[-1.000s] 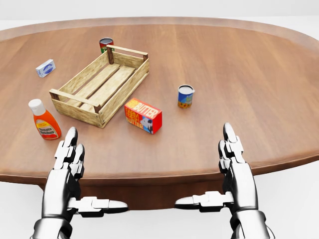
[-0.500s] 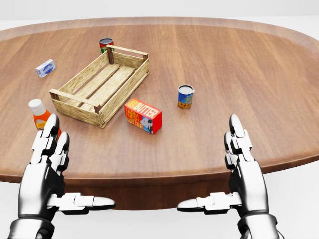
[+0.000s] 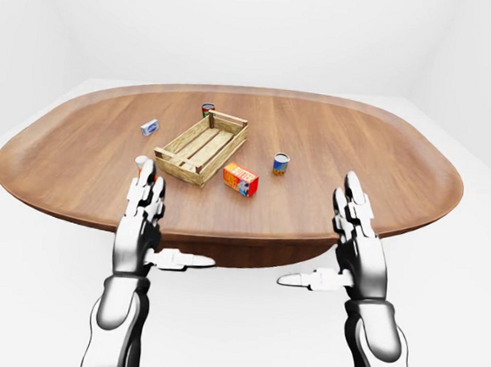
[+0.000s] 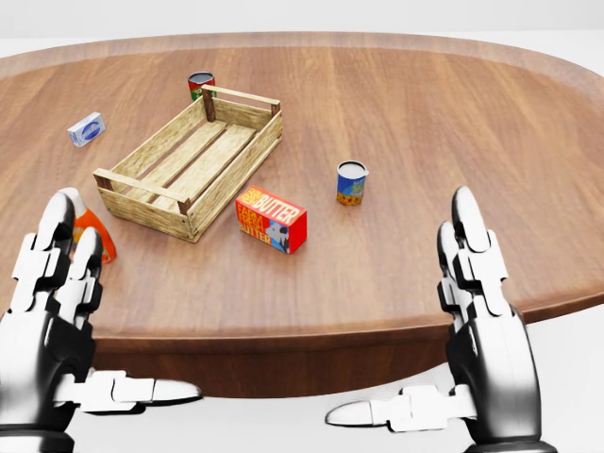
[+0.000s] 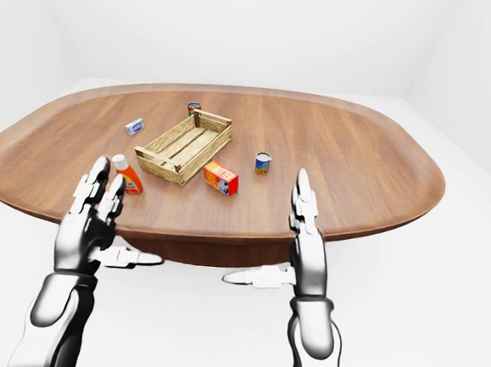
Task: Pick up the butter and put it in the tray.
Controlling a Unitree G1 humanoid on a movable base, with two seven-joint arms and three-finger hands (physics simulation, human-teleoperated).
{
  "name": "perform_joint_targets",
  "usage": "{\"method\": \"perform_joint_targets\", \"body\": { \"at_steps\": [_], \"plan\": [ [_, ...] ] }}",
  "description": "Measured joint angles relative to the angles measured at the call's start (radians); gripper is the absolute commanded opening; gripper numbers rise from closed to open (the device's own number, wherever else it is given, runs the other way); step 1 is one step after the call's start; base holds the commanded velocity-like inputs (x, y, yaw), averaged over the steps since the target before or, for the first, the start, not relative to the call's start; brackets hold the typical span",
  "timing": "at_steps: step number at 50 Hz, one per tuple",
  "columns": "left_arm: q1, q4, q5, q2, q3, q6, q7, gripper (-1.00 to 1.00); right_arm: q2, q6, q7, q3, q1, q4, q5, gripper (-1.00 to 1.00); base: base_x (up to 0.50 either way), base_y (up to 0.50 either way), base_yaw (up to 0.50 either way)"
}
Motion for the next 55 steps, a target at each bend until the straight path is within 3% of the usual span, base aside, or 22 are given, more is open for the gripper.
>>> {"method": "perform_joint_targets", "body": {
  "at_steps": [19, 55],
  "plan": [
    [0.110, -0.286, -0.046, -0.015, 0.048, 0.000, -0.057, 1.00, -0.041, 0.000, -0.051, 0.126, 0.138, -0.329, -0.074, 1.00, 0.00, 0.01, 0.00],
    [0.110, -0.326, -0.062, -0.017, 0.076, 0.000, -0.067, 1.00, -0.049, 0.000, -0.056, 0.148, 0.160, -0.374, -0.107, 1.00, 0.00, 0.48, 0.00]
  ]
}}
